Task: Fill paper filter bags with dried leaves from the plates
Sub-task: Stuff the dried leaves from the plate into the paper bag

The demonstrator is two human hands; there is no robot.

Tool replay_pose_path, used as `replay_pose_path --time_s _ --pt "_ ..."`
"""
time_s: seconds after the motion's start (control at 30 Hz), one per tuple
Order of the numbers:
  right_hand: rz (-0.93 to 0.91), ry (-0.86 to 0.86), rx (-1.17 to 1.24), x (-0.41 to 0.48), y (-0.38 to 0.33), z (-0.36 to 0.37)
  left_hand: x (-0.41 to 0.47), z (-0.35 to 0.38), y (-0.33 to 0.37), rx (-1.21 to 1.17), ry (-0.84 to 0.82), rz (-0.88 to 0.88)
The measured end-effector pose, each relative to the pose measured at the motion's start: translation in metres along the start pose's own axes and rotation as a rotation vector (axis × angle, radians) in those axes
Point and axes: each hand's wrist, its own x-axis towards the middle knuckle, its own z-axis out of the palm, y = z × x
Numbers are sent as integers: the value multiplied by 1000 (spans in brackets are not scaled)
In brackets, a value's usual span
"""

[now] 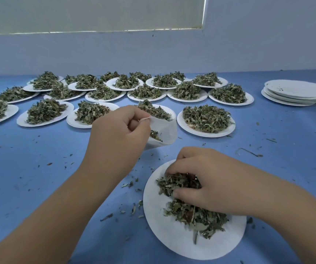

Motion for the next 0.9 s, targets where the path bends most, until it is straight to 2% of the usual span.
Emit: replay_pose_path --time_s 0.43,0.9 --pt "-15 76 96 1 4 0 3 0 -7 42 31 -28" --pt "-71 332 539 -9 13 -22 -5 3 -4 71 -35 38"
